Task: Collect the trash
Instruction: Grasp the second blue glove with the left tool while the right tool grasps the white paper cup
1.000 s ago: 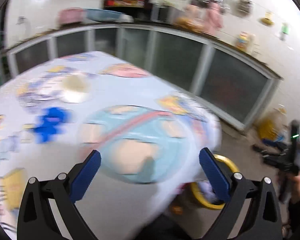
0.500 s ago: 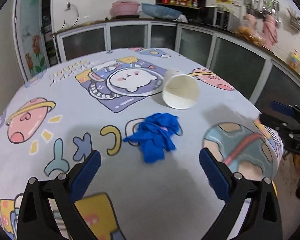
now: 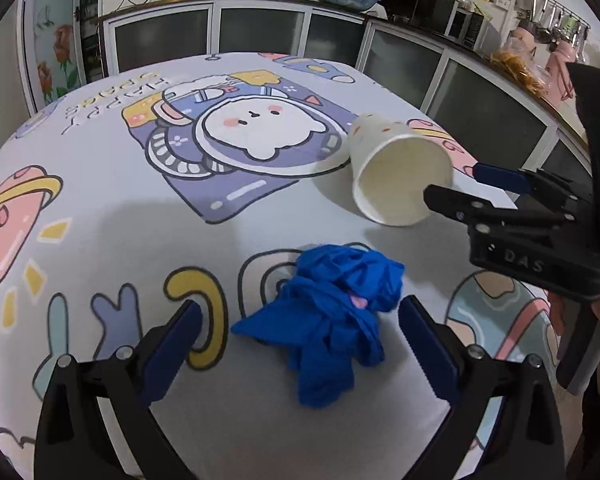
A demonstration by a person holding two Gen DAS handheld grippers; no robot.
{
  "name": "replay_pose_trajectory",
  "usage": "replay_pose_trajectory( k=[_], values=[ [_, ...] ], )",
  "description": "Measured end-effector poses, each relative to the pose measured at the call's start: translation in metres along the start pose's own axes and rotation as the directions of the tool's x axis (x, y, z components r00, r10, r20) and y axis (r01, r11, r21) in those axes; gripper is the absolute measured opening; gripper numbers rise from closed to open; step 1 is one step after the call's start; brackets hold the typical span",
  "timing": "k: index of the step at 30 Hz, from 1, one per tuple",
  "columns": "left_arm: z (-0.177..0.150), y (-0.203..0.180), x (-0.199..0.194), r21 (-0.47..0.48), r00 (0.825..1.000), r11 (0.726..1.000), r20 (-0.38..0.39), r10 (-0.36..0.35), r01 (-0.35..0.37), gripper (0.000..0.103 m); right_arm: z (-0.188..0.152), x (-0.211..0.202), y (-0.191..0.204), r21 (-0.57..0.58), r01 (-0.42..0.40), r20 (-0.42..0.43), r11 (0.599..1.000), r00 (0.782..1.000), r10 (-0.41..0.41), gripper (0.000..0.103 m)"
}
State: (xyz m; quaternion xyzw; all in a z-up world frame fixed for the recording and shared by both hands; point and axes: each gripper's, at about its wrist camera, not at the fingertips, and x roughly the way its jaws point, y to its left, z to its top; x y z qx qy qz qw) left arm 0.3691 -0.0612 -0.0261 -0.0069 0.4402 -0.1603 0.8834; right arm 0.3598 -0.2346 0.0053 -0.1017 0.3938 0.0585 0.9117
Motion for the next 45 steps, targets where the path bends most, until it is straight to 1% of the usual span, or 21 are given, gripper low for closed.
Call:
replay_pose_trajectory(
  k=[2, 3, 5, 6, 7, 8, 9, 10, 11, 12, 13, 15, 16, 24, 27, 30, 34, 36, 39, 41, 45],
  values=[
    [0.003, -0.001, 0.005, 0.006, 1.000, 1.000, -0.004, 0.003, -0.003, 0.095, 0.004, 0.011, 0.000, 0.004, 0.002, -0.018, 1.000, 1.000, -0.002, 0.070],
    [0.005, -0.002, 0.007, 0.011, 1.000, 1.000, -0.006, 0.004, -0.004, 0.095, 0.005, 0.017, -0.001, 0.010, 0.004, -0.030, 1.000, 1.000, -0.003, 0.067],
    [0.008, -0.004, 0.008, 0.017, 1.000, 1.000, -0.001, -0.006, 0.006, 0.095, 0.006, 0.023, -0.001, 0.024, -0.014, -0.047, 1.000, 0.999, 0.015, 0.057],
    [0.009, -0.005, 0.008, 0.018, 1.000, 1.000, 0.004, -0.017, 0.017, 0.095, 0.006, 0.025, -0.001, 0.030, -0.022, -0.049, 0.999, 0.999, 0.023, 0.055],
    [0.010, -0.005, 0.007, 0.015, 1.000, 1.000, 0.010, -0.022, 0.022, 0.091, 0.007, 0.026, 0.000, 0.031, -0.025, -0.049, 0.999, 0.998, 0.027, 0.048],
    [0.010, -0.005, 0.007, 0.014, 1.000, 1.000, 0.016, -0.026, 0.025, 0.085, 0.007, 0.026, 0.001, 0.030, -0.025, -0.050, 0.999, 0.998, 0.027, 0.034],
    [0.011, -0.005, 0.006, 0.017, 1.000, 1.000, 0.017, -0.026, 0.026, 0.072, 0.007, 0.026, 0.002, 0.031, -0.021, -0.048, 0.999, 0.999, 0.023, 0.028],
    [0.011, -0.006, 0.007, 0.021, 1.000, 1.000, 0.018, -0.020, 0.020, 0.059, 0.007, 0.026, 0.002, 0.033, -0.019, -0.047, 0.999, 0.999, 0.021, 0.018],
    [0.011, -0.007, 0.006, 0.022, 1.000, 1.000, 0.020, -0.017, 0.017, 0.052, 0.006, 0.025, 0.003, 0.033, -0.022, -0.044, 0.999, 0.999, 0.024, 0.013],
    [0.011, -0.007, 0.007, 0.020, 1.000, 1.000, 0.019, -0.020, 0.019, 0.039, 0.006, 0.025, 0.002, 0.036, -0.029, -0.040, 0.999, 0.999, 0.030, 0.011],
    [0.012, -0.006, 0.007, 0.017, 1.000, 1.000, 0.017, -0.022, 0.022, 0.032, 0.005, 0.023, 0.003, 0.039, -0.034, -0.033, 0.999, 0.999, 0.035, 0.010],
    [0.012, -0.005, 0.006, 0.013, 0.999, 1.000, 0.020, -0.028, 0.028, 0.022, 0.005, 0.021, 0.002, 0.051, -0.037, -0.020, 0.998, 0.999, 0.038, 0.007],
    [0.012, -0.004, 0.004, 0.014, 0.999, 0.999, 0.025, -0.032, 0.032, 0.019, 0.005, 0.019, 0.001, 0.061, -0.040, -0.014, 0.997, 0.999, 0.041, 0.006],
    [0.005, 0.002, -0.034, -0.016, 0.995, 0.998, 0.081, -0.066, 0.067, 0.018, -0.001, -0.015, -0.009, 0.110, -0.063, 0.041, 0.992, 0.997, 0.058, 0.005],
    [-0.001, 0.004, -0.047, -0.016, 0.993, 0.998, 0.096, -0.063, 0.065, 0.018, -0.008, -0.036, -0.014, 0.125, -0.072, 0.070, 0.990, 0.995, 0.064, 0.005],
    [-0.011, 0.003, -0.061, -0.010, 0.993, 0.998, 0.107, -0.058, 0.059, 0.018, -0.016, -0.055, -0.018, 0.129, -0.065, 0.090, 0.990, 0.995, 0.053, 0.004],
    [-0.021, 0.002, -0.072, -0.022, 0.992, 0.998, 0.112, -0.063, 0.066, 0.018, -0.029, -0.071, -0.024, 0.145, -0.064, 0.093, 0.987, 0.994, 0.051, 0.002],
    [-0.025, -0.001, -0.079, -0.023, 0.991, 0.997, 0.117, -0.069, 0.073, 0.018, -0.037, -0.083, -0.030, 0.165, -0.081, 0.097, 0.983, 0.993, 0.066, 0.002],
    [-0.031, -0.010, -0.091, -0.009, 0.988, 0.996, 0.129, -0.089, 0.091, 0.018, -0.047, -0.101, -0.035, 0.175, -0.073, 0.116, 0.982, 0.992, 0.053, 0.002],
    [-0.033, -0.018, -0.096, 0.010, 0.985, 0.994, 0.134, -0.107, 0.107, 0.018, -0.059, -0.118, -0.041, 0.191, -0.080, 0.132, 0.978, 0.990, 0.056, 0.002],
    [-0.040, -0.040, -0.100, 0.051, 0.981, 0.988, 0.124, -0.148, 0.143, 0.018, -0.087, -0.150, -0.053, 0.212, -0.068, 0.152, 0.975, 0.988, 0.035, 0.002]
  ],
)
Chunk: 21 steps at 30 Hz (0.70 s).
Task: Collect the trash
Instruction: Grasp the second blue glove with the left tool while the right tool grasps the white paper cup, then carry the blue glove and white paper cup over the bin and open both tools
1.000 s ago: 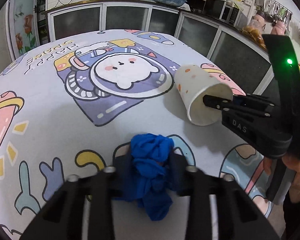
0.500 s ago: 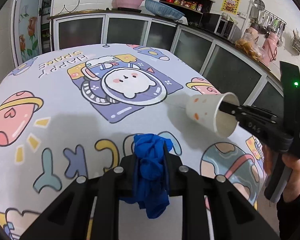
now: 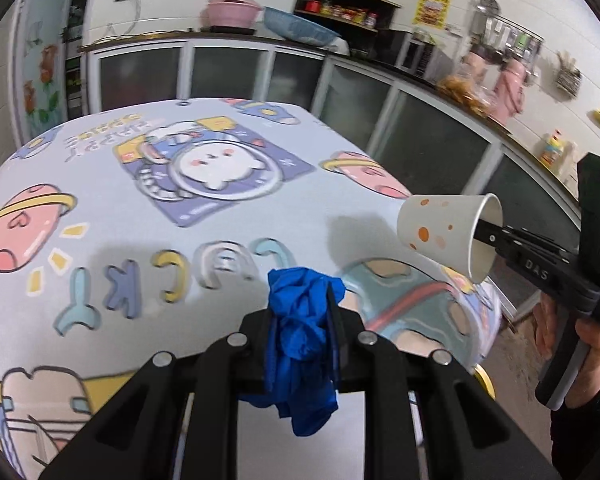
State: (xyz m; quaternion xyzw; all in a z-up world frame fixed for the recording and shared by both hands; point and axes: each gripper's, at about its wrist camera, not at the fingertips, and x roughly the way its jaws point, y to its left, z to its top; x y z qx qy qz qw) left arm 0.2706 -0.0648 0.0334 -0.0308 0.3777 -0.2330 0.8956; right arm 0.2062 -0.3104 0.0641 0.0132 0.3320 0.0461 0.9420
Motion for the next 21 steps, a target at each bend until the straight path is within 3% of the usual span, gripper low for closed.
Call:
replay_pose_trajectory(
  k=[9, 15, 21],
  values=[
    [-0.024, -0.094, 0.012, 0.142, 0.987, 0.977, -0.040, -0.155, 0.159, 0.018, -0.078, -0.098, -0.075, 0.102, 0.143, 0.018, 0.984, 0.989, -0.146, 0.002],
    [-0.047, -0.184, 0.030, 0.269, 0.955, 0.916, -0.103, -0.279, 0.297, 0.018, -0.140, -0.149, -0.123, 0.164, 0.269, -0.030, 0.949, 0.963, -0.268, 0.002],
    [-0.080, -0.260, 0.060, 0.351, 0.916, 0.849, -0.215, -0.338, 0.395, 0.018, -0.198, -0.169, -0.162, 0.226, 0.364, -0.125, 0.904, 0.931, -0.344, 0.002]
  ],
)
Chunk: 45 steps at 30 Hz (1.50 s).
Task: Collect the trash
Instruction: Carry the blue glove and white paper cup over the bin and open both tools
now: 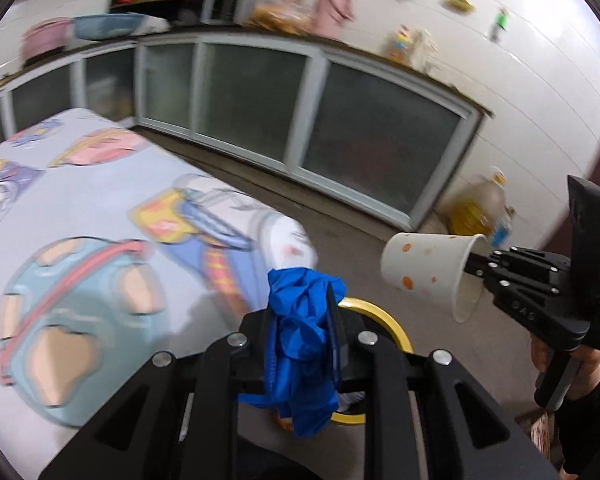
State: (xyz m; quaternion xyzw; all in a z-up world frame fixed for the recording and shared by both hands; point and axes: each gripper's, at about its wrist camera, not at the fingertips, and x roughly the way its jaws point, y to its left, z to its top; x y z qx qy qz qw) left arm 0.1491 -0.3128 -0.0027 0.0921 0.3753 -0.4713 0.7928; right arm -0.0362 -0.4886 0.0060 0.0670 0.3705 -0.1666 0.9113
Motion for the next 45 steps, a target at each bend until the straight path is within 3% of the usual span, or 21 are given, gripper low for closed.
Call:
replay_pose_trajectory(
  k=[9, 17, 23, 26, 27, 28, 29, 30, 31, 33, 38, 43, 45],
  values=[
    [-0.015, -0.056, 0.077, 0.081, 0.989, 0.995, -0.144, -0.039, 0.051, 0.018, -0.057, 0.042, -0.045, 0.080, 0.071, -0.132, 0.994, 0.989, -0.060, 0.002],
    [-0.028, -0.068, 0.137, 0.056, 0.962, 0.997, -0.270, -0.033, 0.049, 0.018, -0.090, 0.108, -0.060, 0.129, 0.101, -0.307, 0.987, 0.950, -0.057, 0.002],
    [-0.025, -0.072, 0.155, 0.049, 0.961, 0.998, -0.277, -0.023, 0.038, 0.019, -0.097, 0.134, -0.070, 0.173, 0.113, -0.369, 0.978, 0.928, -0.042, 0.002],
    [-0.023, -0.069, 0.155, 0.026, 0.963, 0.999, -0.270, -0.017, 0.025, 0.033, -0.099, 0.142, -0.073, 0.177, 0.131, -0.391, 0.975, 0.919, -0.052, 0.004],
    [-0.023, -0.068, 0.154, 0.021, 0.965, 1.000, -0.261, -0.009, 0.015, 0.053, -0.101, 0.146, -0.075, 0.178, 0.153, -0.409, 0.972, 0.910, -0.068, 0.006],
    [-0.022, -0.067, 0.151, 0.015, 0.968, 1.000, -0.249, 0.003, 0.001, 0.081, -0.102, 0.149, -0.079, 0.181, 0.168, -0.419, 0.969, 0.905, -0.079, 0.016],
    [-0.022, -0.065, 0.146, 0.003, 0.974, 1.000, -0.226, 0.016, -0.016, 0.091, -0.103, 0.149, -0.081, 0.187, 0.173, -0.423, 0.967, 0.903, -0.080, 0.045],
    [-0.022, -0.062, 0.141, -0.007, 0.978, 1.000, -0.206, 0.018, -0.020, 0.094, -0.106, 0.150, -0.084, 0.209, 0.171, -0.421, 0.963, 0.905, -0.069, 0.063],
    [-0.021, -0.060, 0.136, -0.021, 0.981, 1.000, -0.192, 0.006, -0.010, 0.094, -0.108, 0.148, -0.086, 0.228, 0.167, -0.406, 0.959, 0.912, -0.062, 0.074],
    [-0.019, -0.058, 0.130, -0.037, 0.981, 0.999, -0.195, -0.007, 0.000, 0.094, -0.112, 0.146, -0.086, 0.226, 0.186, -0.413, 0.956, 0.907, -0.079, 0.069],
    [-0.016, -0.058, 0.104, -0.063, 0.990, 0.998, -0.134, -0.036, 0.028, 0.095, -0.118, 0.126, -0.095, 0.256, 0.237, -0.400, 0.937, 0.909, -0.120, 0.070],
    [-0.021, -0.051, 0.059, -0.075, 0.999, 0.996, -0.035, -0.041, 0.039, 0.095, -0.114, 0.084, -0.095, 0.307, 0.272, -0.294, 0.912, 0.939, -0.181, 0.095],
    [-0.023, -0.047, 0.043, -0.076, 1.000, 0.997, 0.000, -0.025, 0.025, 0.095, -0.109, 0.065, -0.090, 0.337, 0.269, -0.231, 0.902, 0.953, -0.198, 0.095]
  ],
)
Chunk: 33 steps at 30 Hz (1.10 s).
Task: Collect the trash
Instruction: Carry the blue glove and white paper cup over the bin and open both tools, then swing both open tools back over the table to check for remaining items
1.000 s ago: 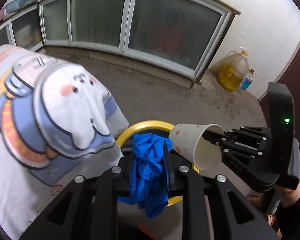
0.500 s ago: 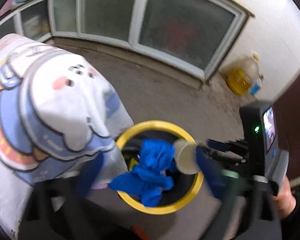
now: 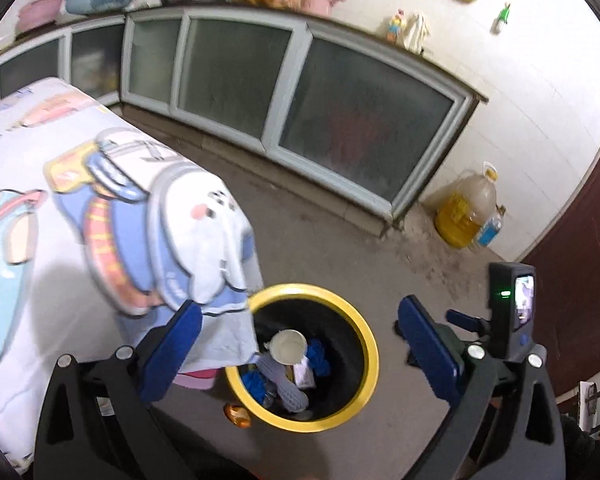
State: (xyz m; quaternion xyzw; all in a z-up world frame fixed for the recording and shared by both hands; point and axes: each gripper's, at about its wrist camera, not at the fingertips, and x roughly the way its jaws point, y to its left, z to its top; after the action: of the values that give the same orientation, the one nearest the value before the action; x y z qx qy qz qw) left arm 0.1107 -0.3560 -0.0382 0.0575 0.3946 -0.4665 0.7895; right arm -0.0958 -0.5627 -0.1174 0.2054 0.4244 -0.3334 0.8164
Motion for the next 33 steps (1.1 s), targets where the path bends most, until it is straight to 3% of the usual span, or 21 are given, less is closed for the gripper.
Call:
replay_pose_trajectory(
  k=[6, 12, 15, 17, 18, 19, 22, 24, 25, 27, 29, 33],
  values=[
    [-0.012, 0.017, -0.056, -0.004, 0.993, 0.999, 0.116, 0.033, -0.032, 0.095, -0.004, -0.045, 0.023, 0.001, -0.086, 0.137, 0.996, 0.987, 0.086, 0.095],
    [-0.029, 0.048, -0.111, -0.081, 0.981, 0.997, 0.190, 0.032, -0.017, 0.095, -0.011, -0.094, 0.064, -0.040, -0.167, 0.244, 0.985, 0.955, 0.172, 0.095],
    [-0.036, 0.067, -0.139, -0.141, 0.969, 0.989, 0.235, 0.072, -0.039, 0.095, -0.011, -0.126, 0.092, -0.058, -0.230, 0.300, 0.971, 0.924, 0.237, 0.095],
    [-0.041, 0.080, -0.163, -0.186, 0.950, 0.978, 0.277, 0.144, -0.094, 0.095, -0.013, -0.149, 0.112, -0.100, -0.221, 0.355, 0.970, 0.903, 0.242, 0.095],
    [-0.043, 0.086, -0.174, -0.203, 0.938, 0.973, 0.300, 0.171, -0.113, 0.095, -0.014, -0.158, 0.121, -0.119, -0.205, 0.389, 0.971, 0.891, 0.236, 0.095],
    [-0.047, 0.094, -0.188, -0.228, 0.921, 0.964, 0.328, 0.211, -0.139, 0.095, -0.016, -0.175, 0.136, -0.147, -0.180, 0.448, 0.973, 0.865, 0.228, 0.095],
    [-0.058, 0.116, -0.228, -0.329, 0.862, 0.916, 0.368, 0.348, -0.230, 0.095, -0.019, -0.205, 0.170, -0.225, -0.178, 0.517, 0.958, 0.812, 0.272, 0.095],
    [-0.065, 0.131, -0.253, -0.379, 0.829, 0.886, 0.377, 0.412, -0.268, 0.095, -0.022, -0.217, 0.189, -0.253, -0.166, 0.539, 0.953, 0.794, 0.282, 0.095],
    [-0.068, 0.137, -0.262, -0.389, 0.816, 0.876, 0.381, 0.435, -0.286, 0.095, -0.025, -0.225, 0.202, -0.261, -0.148, 0.556, 0.954, 0.785, 0.274, 0.095],
    [-0.075, 0.146, -0.281, -0.404, 0.766, 0.839, 0.382, 0.517, -0.365, 0.095, -0.034, -0.238, 0.225, -0.288, -0.109, 0.604, 0.952, 0.751, 0.268, 0.095],
    [-0.079, 0.149, -0.293, -0.403, 0.727, 0.800, 0.360, 0.585, -0.444, 0.095, -0.043, -0.248, 0.243, -0.306, -0.084, 0.636, 0.948, 0.723, 0.269, 0.095],
    [-0.090, 0.141, -0.319, -0.370, 0.665, 0.754, 0.358, 0.655, -0.544, 0.095, -0.051, -0.266, 0.262, -0.331, -0.121, 0.657, 0.936, 0.683, 0.320, 0.095]
  ],
)
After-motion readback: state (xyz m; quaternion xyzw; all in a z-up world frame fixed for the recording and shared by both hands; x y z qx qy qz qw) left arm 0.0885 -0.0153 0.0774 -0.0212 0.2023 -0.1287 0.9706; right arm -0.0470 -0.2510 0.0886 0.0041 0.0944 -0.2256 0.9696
